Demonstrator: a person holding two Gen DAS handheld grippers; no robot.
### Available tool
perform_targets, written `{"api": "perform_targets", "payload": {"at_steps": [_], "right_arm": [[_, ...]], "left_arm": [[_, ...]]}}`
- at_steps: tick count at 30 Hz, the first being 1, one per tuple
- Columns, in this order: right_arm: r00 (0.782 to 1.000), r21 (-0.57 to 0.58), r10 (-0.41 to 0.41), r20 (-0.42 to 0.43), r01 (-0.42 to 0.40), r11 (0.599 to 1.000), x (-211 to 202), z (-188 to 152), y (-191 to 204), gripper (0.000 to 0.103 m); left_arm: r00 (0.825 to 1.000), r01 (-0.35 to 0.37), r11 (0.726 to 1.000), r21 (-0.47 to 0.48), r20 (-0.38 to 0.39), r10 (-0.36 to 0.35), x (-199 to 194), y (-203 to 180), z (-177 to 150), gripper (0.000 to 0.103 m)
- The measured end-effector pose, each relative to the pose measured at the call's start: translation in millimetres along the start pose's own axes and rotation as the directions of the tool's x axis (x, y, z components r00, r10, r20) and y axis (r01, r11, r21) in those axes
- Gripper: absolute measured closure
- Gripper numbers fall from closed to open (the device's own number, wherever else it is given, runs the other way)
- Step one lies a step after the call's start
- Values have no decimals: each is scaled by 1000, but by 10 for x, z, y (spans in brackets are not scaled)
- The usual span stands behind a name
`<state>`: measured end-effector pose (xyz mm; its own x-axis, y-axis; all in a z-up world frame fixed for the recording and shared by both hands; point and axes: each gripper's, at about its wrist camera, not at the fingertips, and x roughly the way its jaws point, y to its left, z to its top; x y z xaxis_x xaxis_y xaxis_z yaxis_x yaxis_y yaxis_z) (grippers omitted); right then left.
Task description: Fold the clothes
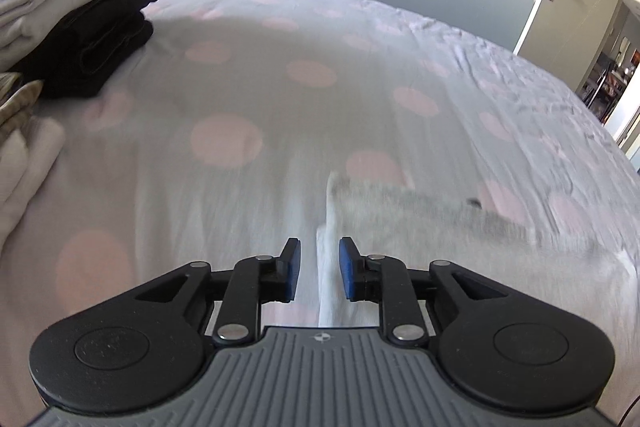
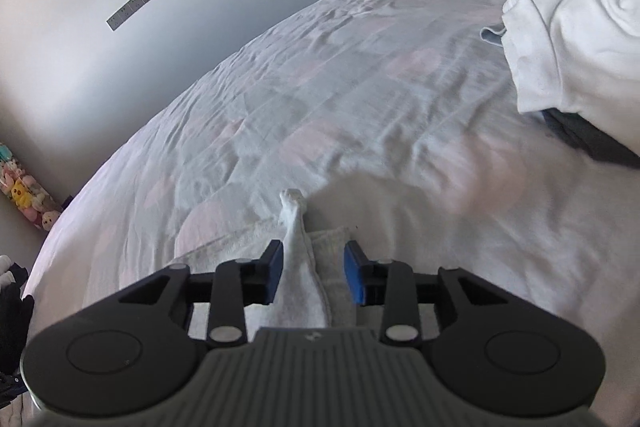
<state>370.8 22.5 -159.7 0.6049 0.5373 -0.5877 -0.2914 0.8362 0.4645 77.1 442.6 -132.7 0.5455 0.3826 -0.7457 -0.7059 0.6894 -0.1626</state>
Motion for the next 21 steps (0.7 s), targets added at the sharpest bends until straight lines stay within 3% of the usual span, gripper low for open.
{"api": "perform_targets", "payload": {"at_steps": [5, 9, 11, 16, 17, 18, 21], "right_arm": [[997, 1, -56, -51, 56, 998, -410, -212, -70, 58], [987, 87, -100, -126, 112, 990, -633, -336, -207, 48], [981, 122, -117, -155, 136, 983, -735, -389, -268, 40], [967, 198, -94, -239, 143, 970, -807, -493, -375, 40], [963, 195, -83, -256, 136, 971, -802, -502, -360, 42], [958, 180, -66, -277, 119, 976, -784, -517, -318, 46], [948, 120, -74, -310, 116, 986, -749, -554, -208, 83]], "left_arm": [[994, -26, 1000, 0, -104, 26, -210, 35, -310, 75], [987, -35, 999, 10, -154, 36, -357, 11, -511, 73], [983, -41, 999, 23, -176, 44, -391, -11, -592, 67], [972, -43, 998, 53, -230, 55, -429, -49, -770, 66], [970, -41, 997, 58, -236, 53, -431, -48, -803, 67], [970, -32, 998, 58, -241, 45, -433, -40, -828, 77], [975, -10, 999, 35, -222, 17, -478, -9, -846, 90]]}}
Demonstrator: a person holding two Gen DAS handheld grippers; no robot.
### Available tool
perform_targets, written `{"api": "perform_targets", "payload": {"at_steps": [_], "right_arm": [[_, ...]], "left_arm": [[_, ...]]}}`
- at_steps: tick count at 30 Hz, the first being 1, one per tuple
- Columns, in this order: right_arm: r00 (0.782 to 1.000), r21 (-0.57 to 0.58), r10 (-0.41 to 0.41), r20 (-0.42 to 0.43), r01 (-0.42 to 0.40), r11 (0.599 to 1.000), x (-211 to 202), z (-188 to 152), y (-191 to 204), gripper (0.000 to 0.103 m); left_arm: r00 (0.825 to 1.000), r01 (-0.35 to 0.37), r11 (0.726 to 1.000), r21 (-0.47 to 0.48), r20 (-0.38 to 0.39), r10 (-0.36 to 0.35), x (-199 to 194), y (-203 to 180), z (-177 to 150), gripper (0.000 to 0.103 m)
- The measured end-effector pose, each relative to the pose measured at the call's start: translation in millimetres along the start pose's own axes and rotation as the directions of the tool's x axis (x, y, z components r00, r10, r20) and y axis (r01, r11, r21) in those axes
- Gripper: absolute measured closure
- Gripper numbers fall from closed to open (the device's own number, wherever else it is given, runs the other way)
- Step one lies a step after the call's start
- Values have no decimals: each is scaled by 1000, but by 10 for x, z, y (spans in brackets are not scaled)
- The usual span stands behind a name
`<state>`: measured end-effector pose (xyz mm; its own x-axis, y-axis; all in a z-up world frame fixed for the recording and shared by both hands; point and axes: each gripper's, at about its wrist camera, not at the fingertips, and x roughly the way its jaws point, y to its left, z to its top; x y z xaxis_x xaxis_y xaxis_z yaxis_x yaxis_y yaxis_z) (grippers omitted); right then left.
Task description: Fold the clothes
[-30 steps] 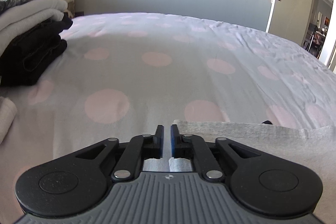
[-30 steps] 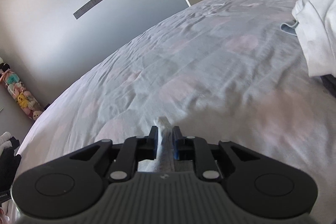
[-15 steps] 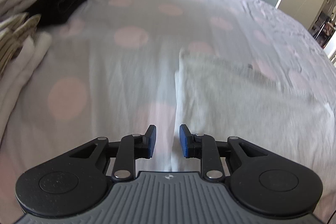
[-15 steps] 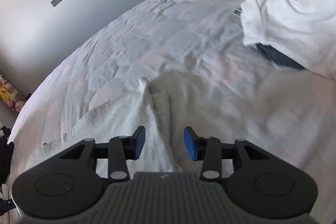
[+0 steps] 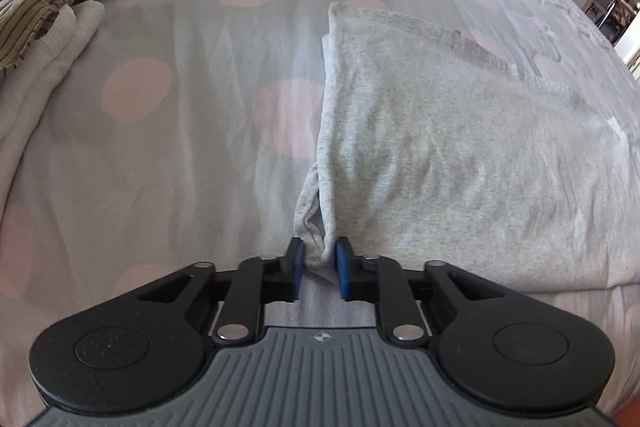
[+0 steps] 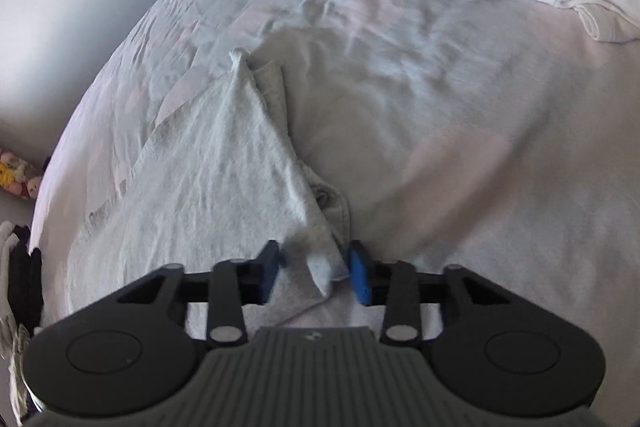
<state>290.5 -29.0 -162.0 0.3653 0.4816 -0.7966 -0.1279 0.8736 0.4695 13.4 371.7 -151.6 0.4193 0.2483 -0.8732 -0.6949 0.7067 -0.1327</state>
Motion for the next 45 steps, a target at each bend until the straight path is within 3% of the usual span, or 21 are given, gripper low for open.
{"api": "perform_targets", "payload": {"at_steps": [5, 8, 12, 15, 17, 21, 25, 29, 33, 36, 38, 42, 45], "right_arm": [[997, -7, 12, 79, -12, 1000, -210, -20, -6, 88], [994, -40, -74, 82, 78, 996, -226, -35, 43, 93], [988, -74, -156, 18, 157, 985, -52, -25, 82, 93], [985, -79, -173, -8, 172, 982, 2, -18, 71, 93], [984, -67, -178, -5, 178, 982, -16, -19, 57, 92], [973, -36, -205, 108, 210, 977, -212, -42, 59, 79], [972, 13, -135, 190, 135, 991, -322, -17, -3, 78], [969, 48, -8, 245, -3, 999, -278, 59, -77, 66], [947, 21, 91, 309, -102, 995, -173, 168, -36, 63], [927, -71, 140, 349, -122, 990, -78, 265, 99, 54], [917, -127, 163, 364, -125, 984, 22, 329, 164, 54], [930, -140, 150, 335, -109, 984, 302, 436, 151, 55], [940, -127, 149, 308, -114, 985, 480, 499, 100, 55]], "left_arm": [[998, -18, 999, 32, 62, 16, -159, -34, -30, 93], [998, -45, 998, 51, 43, 43, -99, -58, -23, 93], [997, -74, 994, 85, 10, 73, 35, -99, -24, 92], [996, -91, 993, 71, 2, 91, 28, -66, -21, 83], [995, -99, 994, 42, 4, 99, -17, -9, -21, 70], [996, -84, 996, -40, 37, 86, -149, 131, 9, 69], [983, -119, 992, -46, 137, 124, -249, 114, 95, 69], [967, -87, 996, -10, 238, 87, -238, 29, 222, 68], [957, -60, 997, 58, 286, 41, -92, -102, 366, 66], [956, -51, 995, 91, 293, 22, 50, -147, 435, 66], [955, -68, 992, 102, 295, 35, 152, -148, 485, 66], [953, -73, 996, 45, 297, 57, 323, -48, 596, 66], [957, -35, 999, -15, 287, 38, 411, 43, 653, 66]]}}
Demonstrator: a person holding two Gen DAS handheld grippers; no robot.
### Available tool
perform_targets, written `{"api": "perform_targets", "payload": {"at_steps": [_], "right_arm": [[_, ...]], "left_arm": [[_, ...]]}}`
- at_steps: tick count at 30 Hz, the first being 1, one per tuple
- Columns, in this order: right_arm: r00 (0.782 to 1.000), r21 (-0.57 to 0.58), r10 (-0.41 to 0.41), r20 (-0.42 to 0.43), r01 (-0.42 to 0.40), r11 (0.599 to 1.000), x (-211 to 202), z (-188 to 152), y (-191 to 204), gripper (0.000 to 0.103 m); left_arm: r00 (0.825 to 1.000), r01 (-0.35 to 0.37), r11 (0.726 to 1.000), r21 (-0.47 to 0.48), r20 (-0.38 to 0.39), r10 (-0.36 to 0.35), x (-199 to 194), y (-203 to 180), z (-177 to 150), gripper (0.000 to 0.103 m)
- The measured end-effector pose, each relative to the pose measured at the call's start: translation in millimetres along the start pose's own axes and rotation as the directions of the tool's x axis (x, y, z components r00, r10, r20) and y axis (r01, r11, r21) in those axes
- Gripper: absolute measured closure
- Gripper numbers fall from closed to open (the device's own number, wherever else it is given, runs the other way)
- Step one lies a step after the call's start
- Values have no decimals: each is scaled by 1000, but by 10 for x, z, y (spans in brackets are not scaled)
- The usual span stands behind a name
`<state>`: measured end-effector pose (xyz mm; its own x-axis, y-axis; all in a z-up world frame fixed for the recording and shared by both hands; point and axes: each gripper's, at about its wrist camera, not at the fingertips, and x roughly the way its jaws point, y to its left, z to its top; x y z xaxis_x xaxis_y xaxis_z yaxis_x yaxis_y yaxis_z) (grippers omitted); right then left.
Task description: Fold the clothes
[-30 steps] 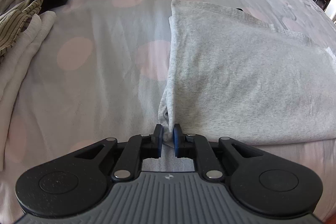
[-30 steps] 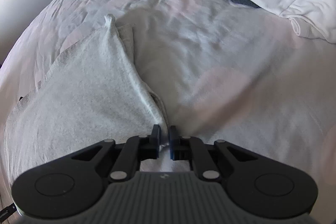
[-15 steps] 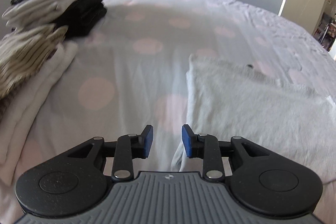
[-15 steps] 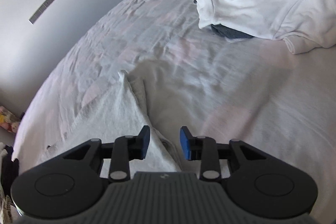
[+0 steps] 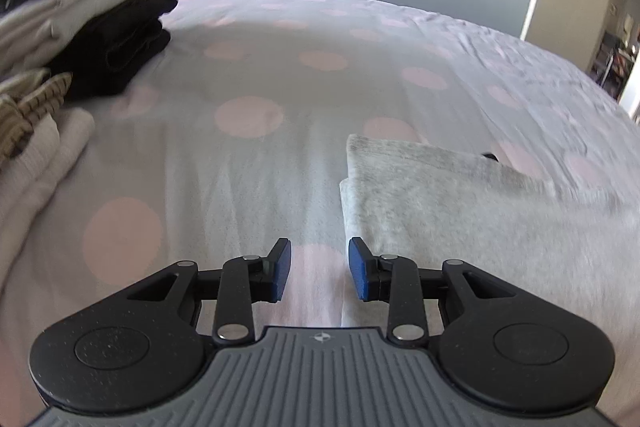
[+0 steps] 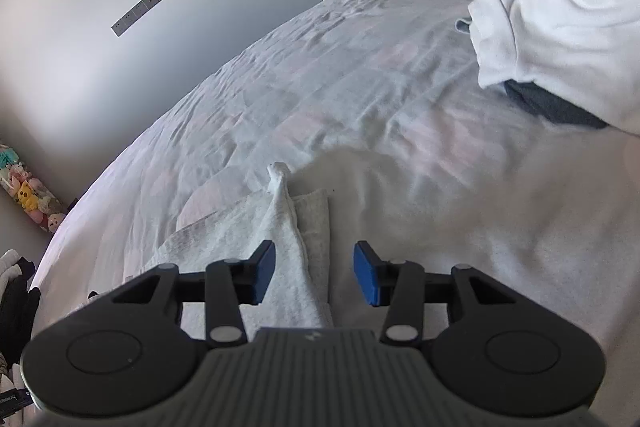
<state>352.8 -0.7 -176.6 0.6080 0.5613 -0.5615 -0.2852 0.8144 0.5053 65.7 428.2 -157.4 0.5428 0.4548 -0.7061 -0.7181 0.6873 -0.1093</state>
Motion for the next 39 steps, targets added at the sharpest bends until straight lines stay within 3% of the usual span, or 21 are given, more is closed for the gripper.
{"api": "perform_targets", "payload": {"at_steps": [5, 8, 9, 12, 19, 28, 39], "right_arm": [[1000, -11, 10, -24, -10, 1000, 202, -25, -45, 57], [999, -2, 20, -32, -20, 1000, 270, -51, -76, 72], [999, 7, 29, -36, -28, 1000, 286, -52, -90, 85], [998, 12, 47, -35, -46, 999, 299, -52, -94, 94], [996, -49, 83, 33, -81, 995, 82, -13, 169, 95], [987, -152, 148, 69, -136, 979, -204, -61, 1031, 96], [969, -142, 245, -23, -245, 959, -40, -439, 2297, 96]], "left_arm": [[1000, 15, 999, -28, -13, -15, 99, 12, 15, 66], [999, 35, 999, -24, -14, -35, 101, -20, 21, 66], [999, 42, 999, -21, -15, -42, 101, -35, 21, 66], [998, 54, 998, -12, -18, -54, 97, -77, 23, 66], [996, 94, 995, -42, -3, -94, 33, -71, 61, 66], [986, 165, 979, -118, 41, -162, -88, 82, 142, 66], [972, 235, 933, -273, 37, -234, -88, 428, 237, 66]]}}
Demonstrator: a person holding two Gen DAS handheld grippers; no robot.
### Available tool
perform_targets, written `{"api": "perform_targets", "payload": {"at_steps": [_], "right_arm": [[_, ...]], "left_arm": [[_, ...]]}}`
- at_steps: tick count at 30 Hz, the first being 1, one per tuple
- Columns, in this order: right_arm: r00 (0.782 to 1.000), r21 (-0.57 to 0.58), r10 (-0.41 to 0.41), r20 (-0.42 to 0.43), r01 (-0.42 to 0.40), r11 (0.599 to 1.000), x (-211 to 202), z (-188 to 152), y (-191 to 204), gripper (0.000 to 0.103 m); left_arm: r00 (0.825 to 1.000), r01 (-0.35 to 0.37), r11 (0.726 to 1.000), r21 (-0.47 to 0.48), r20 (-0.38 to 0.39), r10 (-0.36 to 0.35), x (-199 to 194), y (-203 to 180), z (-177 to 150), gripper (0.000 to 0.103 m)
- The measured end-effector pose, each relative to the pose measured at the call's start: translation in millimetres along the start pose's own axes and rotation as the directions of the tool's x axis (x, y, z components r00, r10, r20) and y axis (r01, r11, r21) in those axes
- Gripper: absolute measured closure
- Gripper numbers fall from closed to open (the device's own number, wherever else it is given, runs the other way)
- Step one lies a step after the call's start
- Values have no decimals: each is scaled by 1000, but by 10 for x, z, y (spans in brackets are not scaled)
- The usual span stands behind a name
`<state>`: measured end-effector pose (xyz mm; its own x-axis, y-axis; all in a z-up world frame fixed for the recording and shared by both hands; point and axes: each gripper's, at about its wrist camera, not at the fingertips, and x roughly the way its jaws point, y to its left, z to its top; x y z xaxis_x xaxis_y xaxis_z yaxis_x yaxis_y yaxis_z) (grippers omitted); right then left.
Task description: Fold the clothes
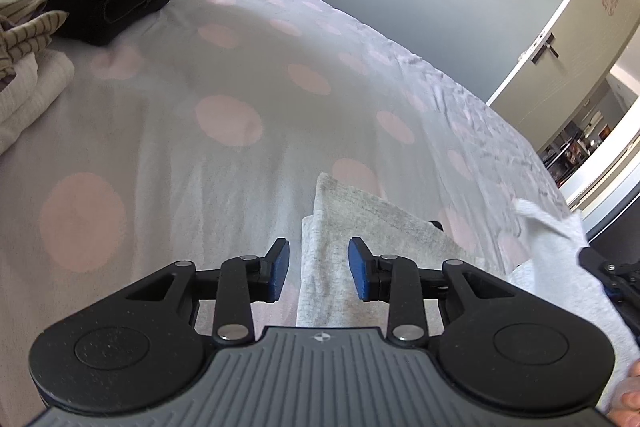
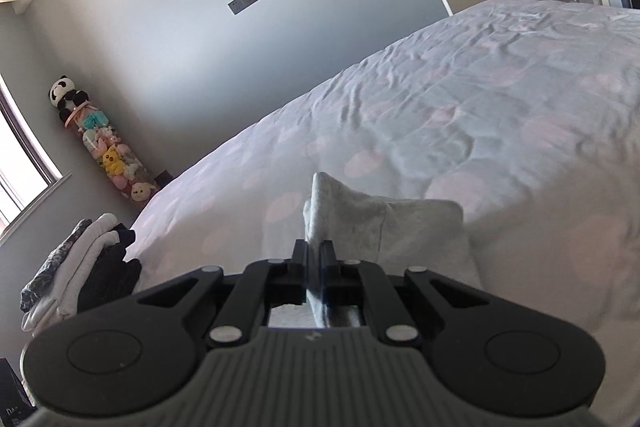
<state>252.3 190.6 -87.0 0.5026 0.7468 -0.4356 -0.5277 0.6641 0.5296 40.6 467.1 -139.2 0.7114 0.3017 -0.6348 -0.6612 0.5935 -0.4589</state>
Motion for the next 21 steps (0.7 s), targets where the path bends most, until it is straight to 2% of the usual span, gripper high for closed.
{"api": "perform_targets", "payload": {"at_steps": [6, 11, 17, 21], "right_arm": [[994, -1, 74, -76, -75, 997, 352, -267, 621, 96], [985, -22, 102, -141, -106, 994, 620, -547, 1029, 96], [974, -65, 59, -218, -75, 995, 955, -858, 1251, 96], [952, -83, 22, -305, -49, 995, 1166, -1034, 1260, 96]], "left_arm": [[1000, 20, 993, -115, 18, -18, -60, 249, 119, 66], [1000, -4, 988, -154, 21, 7, -94, 390, 190, 66], [1000, -5, 986, -165, 18, 8, -98, 449, 221, 66], [1000, -4, 989, -146, 4, 5, -78, 436, 229, 66]]}}
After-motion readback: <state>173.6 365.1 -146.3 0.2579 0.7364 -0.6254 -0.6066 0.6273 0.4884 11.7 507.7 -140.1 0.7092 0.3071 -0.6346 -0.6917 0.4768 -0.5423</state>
